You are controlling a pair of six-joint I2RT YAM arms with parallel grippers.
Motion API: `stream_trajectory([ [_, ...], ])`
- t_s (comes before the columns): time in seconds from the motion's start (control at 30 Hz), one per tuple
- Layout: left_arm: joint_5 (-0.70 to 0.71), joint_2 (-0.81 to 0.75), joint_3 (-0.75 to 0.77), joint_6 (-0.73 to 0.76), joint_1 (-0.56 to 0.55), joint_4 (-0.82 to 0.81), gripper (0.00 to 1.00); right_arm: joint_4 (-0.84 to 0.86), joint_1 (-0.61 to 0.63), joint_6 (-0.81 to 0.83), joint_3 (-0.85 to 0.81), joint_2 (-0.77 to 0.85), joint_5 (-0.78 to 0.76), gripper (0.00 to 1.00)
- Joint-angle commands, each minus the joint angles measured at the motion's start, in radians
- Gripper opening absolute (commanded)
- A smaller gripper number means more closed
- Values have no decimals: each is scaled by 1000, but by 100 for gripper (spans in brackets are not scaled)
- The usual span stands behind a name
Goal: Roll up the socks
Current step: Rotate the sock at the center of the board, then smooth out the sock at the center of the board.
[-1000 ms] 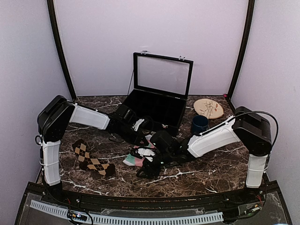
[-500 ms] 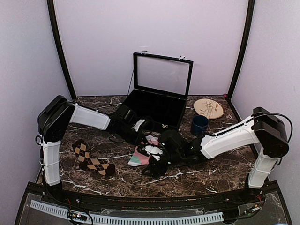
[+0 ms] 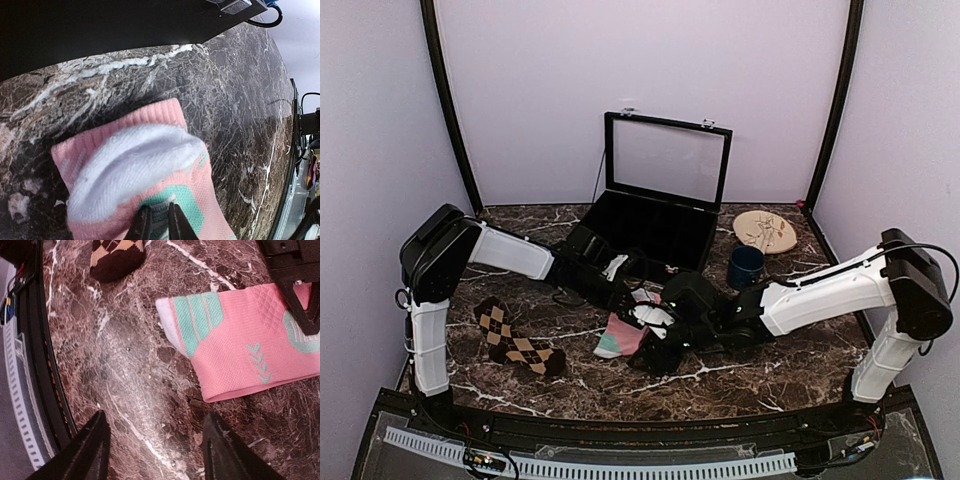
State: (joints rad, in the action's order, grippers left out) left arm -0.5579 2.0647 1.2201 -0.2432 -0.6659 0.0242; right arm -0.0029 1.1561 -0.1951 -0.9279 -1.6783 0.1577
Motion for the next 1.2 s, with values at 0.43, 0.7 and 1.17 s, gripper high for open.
stream_trajectory([
  [0.43,96,72,-61,6,-5,146,14,88,-17,-7,-183,-202,-42,17],
  [0.7,96,72,-62,3,-6,143,14,220,-48,-68,-66,-203,-94,13],
  [1.17,101,61,-67,-11,-6,139,15,237,-47,-191,55,-194,-80,14],
])
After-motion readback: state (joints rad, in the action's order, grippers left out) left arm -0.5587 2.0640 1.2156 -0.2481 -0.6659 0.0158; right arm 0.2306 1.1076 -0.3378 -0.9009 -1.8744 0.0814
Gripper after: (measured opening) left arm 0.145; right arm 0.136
